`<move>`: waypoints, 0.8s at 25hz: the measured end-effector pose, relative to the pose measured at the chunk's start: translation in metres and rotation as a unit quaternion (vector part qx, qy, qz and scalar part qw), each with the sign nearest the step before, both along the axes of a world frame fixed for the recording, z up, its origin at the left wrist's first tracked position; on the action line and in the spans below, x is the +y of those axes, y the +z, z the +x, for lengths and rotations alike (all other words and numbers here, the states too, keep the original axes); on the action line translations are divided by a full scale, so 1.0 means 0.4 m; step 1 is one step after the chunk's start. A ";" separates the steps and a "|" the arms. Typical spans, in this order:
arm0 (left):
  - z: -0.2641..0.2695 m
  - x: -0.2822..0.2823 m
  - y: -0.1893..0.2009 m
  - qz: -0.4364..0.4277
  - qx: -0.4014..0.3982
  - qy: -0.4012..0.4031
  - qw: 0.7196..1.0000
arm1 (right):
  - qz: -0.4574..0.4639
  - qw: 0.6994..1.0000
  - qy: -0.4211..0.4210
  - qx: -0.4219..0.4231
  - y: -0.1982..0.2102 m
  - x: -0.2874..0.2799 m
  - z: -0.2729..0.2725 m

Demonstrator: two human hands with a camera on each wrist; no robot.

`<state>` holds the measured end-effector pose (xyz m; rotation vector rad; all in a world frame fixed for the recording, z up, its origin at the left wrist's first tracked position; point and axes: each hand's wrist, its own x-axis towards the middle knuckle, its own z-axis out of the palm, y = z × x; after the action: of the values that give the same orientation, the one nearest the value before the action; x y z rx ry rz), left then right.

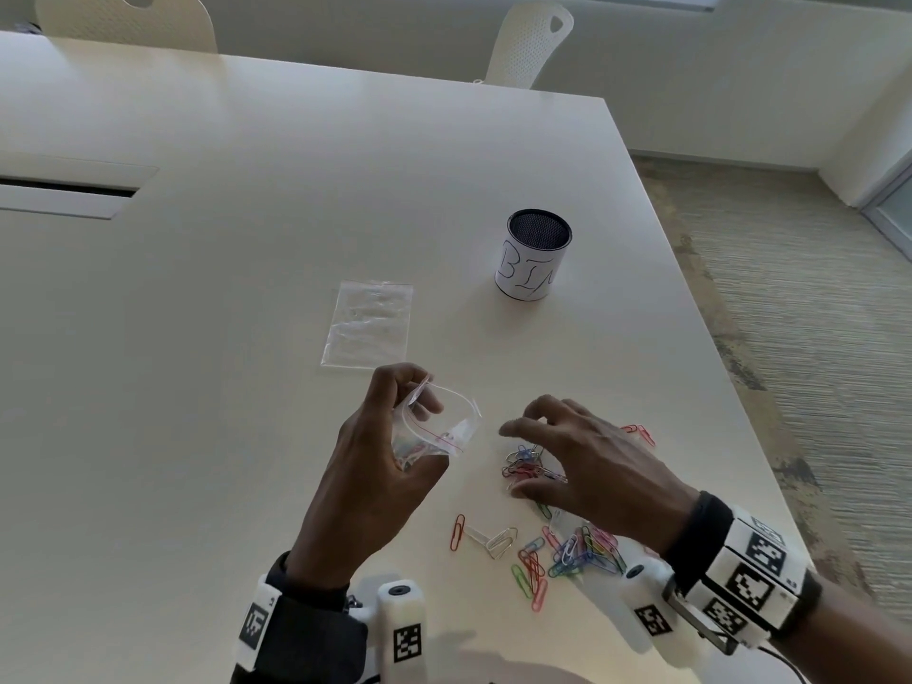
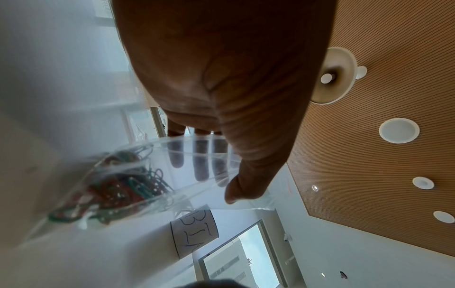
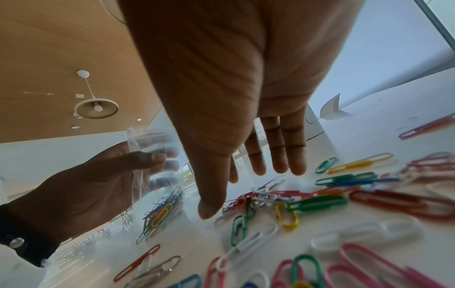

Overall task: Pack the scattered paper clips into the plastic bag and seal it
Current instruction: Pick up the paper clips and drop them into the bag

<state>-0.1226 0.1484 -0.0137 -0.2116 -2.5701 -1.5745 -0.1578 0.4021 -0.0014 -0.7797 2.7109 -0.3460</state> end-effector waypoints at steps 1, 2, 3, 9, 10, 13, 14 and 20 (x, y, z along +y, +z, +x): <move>0.000 0.000 0.000 0.000 0.001 0.001 1.000 | 0.015 1.000 0.021 0.002 -0.003 -0.003 0.002; 0.001 0.000 0.001 0.000 0.002 0.001 1.000 | 0.023 0.999 0.041 0.002 -0.006 -0.004 0.004; 0.001 0.000 0.002 -0.001 0.002 0.001 1.000 | 0.028 0.998 0.056 0.001 -0.005 -0.003 0.006; 0.002 -0.003 0.003 0.008 0.004 0.003 1.000 | 0.018 0.995 0.097 -0.019 0.002 0.032 0.011; 0.001 -0.002 0.003 0.008 0.002 0.001 1.000 | 0.002 0.995 0.098 -0.003 -0.009 0.037 0.012; 0.001 0.001 0.003 0.010 -0.002 0.000 1.000 | -0.018 0.995 0.099 0.029 -0.037 0.039 0.018; 0.000 0.001 0.003 0.010 -0.002 -0.001 1.000 | -0.014 0.994 0.099 0.038 -0.040 0.034 0.020; -0.004 0.003 0.001 0.010 -0.003 -0.007 1.000 | 0.060 0.991 0.067 0.095 -0.048 -0.007 0.029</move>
<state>-0.1244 0.1495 -0.0133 -0.2239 -2.5620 -1.6087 -0.1463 0.3995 -0.0204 -1.0003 2.8013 -0.0790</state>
